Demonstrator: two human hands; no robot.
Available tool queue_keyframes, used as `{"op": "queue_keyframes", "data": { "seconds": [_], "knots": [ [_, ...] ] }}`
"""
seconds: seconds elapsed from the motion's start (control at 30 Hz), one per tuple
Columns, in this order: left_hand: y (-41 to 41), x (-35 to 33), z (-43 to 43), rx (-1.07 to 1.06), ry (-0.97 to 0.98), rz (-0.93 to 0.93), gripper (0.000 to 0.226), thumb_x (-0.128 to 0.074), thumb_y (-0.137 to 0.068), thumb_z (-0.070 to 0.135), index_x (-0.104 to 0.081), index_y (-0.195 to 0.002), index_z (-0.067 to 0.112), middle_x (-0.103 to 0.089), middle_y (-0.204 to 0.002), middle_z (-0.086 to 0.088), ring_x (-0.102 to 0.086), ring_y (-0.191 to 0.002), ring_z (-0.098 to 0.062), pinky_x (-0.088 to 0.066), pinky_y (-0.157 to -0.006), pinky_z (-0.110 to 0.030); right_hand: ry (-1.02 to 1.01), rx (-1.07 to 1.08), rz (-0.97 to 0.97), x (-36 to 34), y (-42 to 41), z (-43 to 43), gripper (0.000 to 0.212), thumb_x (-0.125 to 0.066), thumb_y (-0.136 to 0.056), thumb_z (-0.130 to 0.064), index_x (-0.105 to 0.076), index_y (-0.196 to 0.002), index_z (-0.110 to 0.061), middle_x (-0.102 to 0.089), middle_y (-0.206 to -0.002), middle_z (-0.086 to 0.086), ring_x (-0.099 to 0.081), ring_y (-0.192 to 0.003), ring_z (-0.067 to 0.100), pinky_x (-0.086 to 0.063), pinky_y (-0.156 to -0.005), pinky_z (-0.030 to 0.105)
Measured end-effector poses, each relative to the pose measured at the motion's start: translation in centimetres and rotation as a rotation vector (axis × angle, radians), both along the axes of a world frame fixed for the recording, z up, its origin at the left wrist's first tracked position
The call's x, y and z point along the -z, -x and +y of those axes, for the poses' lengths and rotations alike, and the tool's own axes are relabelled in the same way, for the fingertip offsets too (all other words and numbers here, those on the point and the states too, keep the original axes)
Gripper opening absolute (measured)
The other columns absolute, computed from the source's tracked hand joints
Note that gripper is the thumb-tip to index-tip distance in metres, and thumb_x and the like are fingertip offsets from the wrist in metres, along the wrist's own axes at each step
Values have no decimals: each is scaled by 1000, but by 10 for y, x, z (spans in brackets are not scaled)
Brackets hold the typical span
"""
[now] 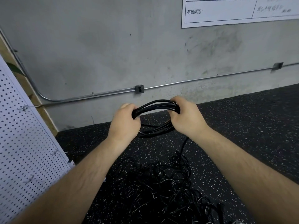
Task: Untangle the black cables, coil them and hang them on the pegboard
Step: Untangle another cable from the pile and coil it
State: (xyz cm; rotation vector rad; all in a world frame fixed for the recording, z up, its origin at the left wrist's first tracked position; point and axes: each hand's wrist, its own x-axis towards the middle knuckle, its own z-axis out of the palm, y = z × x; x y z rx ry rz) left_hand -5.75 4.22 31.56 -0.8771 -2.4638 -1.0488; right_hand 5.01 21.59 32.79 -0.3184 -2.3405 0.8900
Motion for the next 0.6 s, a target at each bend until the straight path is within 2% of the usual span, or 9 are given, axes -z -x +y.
{"op": "queue_keyframes", "data": {
  "seconds": [0.03,0.1,0.2,0.23,0.33,0.47,0.53,0.6],
  "knots": [
    [2,4,1,-15,15,7,11,-60,-96,8,-65,-103,15,-54,-99,9,-52,-83,-5,-37,-73,-10,-29,4,6,1,0,-1,17,-57,-97,-6,-62,-109,-18,-65,-87,-4,-62,-74,8,-47,-56,16],
    [6,9,2,-22,22,8,15,-58,-95,4,-62,-104,15,-53,-101,8,-50,-87,-5,-42,-81,-14,-107,10,5,2,-1,-2,19,-56,-95,-4,-63,-112,-12,-64,-93,2,-62,-78,17,-50,-64,25],
    [10,4,0,-18,-23,27,22,-57,-93,-2,-61,-105,16,-51,-105,8,-50,-91,-5,-37,-83,-2,-230,42,-37,1,-1,2,18,-55,-96,-7,-59,-114,-10,-59,-100,6,-59,-82,25,-49,-67,35],
    [12,2,-1,-16,-27,34,22,-57,-93,-1,-61,-109,14,-49,-109,7,-51,-93,-5,-35,-86,-3,-252,57,-46,0,-1,4,18,-54,-97,-8,-58,-115,-9,-58,-101,7,-58,-82,26,-50,-68,37],
    [13,-1,-4,1,22,76,21,-58,-95,6,-61,-116,7,-46,-116,4,-51,-98,-8,-36,-94,-13,-275,78,-87,-2,-1,9,21,-52,-99,-10,-57,-119,-10,-55,-108,7,-59,-84,28,-55,-73,45],
    [13,-3,-10,10,135,110,29,-59,-94,10,-60,-123,9,-58,-119,-3,-57,-106,-18,-47,-102,-35,-363,63,-164,-1,-2,10,30,-52,-99,-13,-54,-130,-11,-49,-126,7,-62,-84,31,-57,-75,48],
    [12,-7,-12,-7,220,124,30,-60,-94,11,-60,-124,11,-64,-115,-6,-61,-103,-23,-52,-95,-41,-426,66,-204,-3,-2,12,27,-51,-99,-14,-53,-126,-12,-54,-121,7,-62,-82,30,-56,-69,46],
    [12,-11,-12,-28,284,142,27,-60,-94,12,-60,-121,12,-65,-109,-6,-62,-98,-24,-54,-87,-42,-485,85,-261,-5,1,14,21,-50,-100,-14,-50,-120,-13,-59,-102,7,-59,-77,30,-50,-61,40]
  ]
}}
